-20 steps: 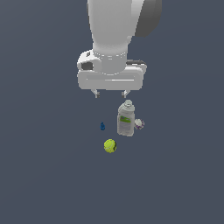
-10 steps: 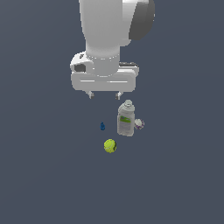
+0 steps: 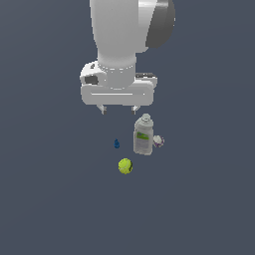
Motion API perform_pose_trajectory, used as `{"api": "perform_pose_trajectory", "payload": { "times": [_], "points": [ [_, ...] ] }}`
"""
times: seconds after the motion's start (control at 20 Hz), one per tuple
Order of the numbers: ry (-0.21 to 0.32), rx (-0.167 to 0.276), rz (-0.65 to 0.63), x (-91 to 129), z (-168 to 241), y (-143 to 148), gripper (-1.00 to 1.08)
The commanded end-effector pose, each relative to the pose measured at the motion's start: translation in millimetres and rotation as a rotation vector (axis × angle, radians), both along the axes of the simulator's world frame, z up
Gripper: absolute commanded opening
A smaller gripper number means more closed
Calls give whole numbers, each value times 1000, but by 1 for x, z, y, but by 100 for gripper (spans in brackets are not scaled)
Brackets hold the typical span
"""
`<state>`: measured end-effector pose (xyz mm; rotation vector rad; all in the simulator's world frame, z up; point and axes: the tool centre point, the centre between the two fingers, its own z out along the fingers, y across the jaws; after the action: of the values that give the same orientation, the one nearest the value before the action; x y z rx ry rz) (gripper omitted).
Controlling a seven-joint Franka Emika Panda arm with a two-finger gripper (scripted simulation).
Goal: Pick up a designated object from a clutter of objects.
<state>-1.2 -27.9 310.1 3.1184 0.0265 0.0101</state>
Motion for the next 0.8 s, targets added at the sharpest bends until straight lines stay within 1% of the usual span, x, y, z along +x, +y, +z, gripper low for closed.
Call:
{"api": "perform_pose_trajectory", "payload": {
  "times": [0.0,0.35,0.75],
  "points": [
    [1,-1,21,0,-4,-1,100],
    [5,-5,122,0,-23,-5,100],
    [12,-10,303,-2,-55,-11,100]
  ]
}}
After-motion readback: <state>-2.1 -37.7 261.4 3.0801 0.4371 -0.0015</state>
